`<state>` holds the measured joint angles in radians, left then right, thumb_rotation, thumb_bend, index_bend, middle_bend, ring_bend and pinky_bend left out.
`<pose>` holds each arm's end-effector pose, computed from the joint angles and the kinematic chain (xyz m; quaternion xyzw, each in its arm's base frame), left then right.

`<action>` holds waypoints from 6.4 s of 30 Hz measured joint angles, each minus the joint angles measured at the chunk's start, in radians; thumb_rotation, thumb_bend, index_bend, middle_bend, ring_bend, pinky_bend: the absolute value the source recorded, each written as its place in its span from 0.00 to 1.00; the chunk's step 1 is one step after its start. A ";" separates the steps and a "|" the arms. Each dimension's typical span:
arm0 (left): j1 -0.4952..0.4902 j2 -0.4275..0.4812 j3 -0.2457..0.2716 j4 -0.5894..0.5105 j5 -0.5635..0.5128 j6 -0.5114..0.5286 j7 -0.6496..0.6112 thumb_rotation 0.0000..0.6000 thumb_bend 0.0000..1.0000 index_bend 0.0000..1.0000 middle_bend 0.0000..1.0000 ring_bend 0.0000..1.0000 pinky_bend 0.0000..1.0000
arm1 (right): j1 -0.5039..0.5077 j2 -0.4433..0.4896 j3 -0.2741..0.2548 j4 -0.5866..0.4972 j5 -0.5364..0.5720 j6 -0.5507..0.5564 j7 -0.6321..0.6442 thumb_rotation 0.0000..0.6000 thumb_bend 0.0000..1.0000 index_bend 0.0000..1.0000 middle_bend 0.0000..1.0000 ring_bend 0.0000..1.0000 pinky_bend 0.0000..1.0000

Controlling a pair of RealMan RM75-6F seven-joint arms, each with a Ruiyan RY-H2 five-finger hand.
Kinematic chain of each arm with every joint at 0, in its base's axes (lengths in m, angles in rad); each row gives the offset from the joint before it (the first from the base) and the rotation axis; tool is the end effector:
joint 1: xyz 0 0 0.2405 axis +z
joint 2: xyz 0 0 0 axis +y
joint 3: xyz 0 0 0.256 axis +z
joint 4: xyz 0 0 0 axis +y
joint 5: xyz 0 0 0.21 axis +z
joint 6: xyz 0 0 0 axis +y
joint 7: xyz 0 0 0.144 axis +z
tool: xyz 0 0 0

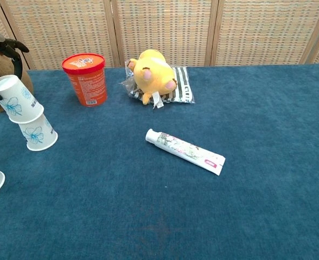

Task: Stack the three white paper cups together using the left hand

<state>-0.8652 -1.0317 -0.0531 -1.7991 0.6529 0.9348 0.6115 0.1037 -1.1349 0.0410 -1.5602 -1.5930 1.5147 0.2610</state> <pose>-0.1905 0.3573 0.1223 -0.7374 -0.3601 -0.1931 0.5378 -0.3033 -0.1849 0.1560 0.5763 -0.4235 0.4767 0.5111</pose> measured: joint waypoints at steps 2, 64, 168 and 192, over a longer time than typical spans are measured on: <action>-0.007 -0.004 0.002 0.005 -0.016 -0.005 0.009 1.00 0.23 0.46 0.00 0.00 0.00 | -0.001 0.000 0.001 -0.001 0.000 0.002 0.001 1.00 0.05 0.00 0.00 0.00 0.00; 0.494 0.002 0.245 0.033 0.687 0.285 -0.293 1.00 0.23 0.25 0.00 0.00 0.00 | -0.007 -0.001 -0.004 -0.019 -0.010 0.011 -0.034 1.00 0.05 0.00 0.00 0.00 0.00; -0.027 -0.035 -0.025 0.001 -0.111 0.005 0.085 1.00 0.23 0.17 0.00 0.00 0.00 | -0.003 -0.008 -0.001 -0.008 -0.002 0.002 -0.021 1.00 0.05 0.00 0.00 0.00 0.00; 0.180 -0.059 0.032 -0.143 0.348 0.313 -0.104 1.00 0.23 0.04 0.00 0.00 0.00 | -0.002 -0.008 -0.003 -0.009 -0.007 0.002 -0.030 1.00 0.05 0.00 0.00 0.00 0.00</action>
<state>-0.6852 -1.0909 -0.0215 -1.9420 1.0010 1.2478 0.5075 0.1015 -1.1434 0.0379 -1.5688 -1.6002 1.5165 0.2307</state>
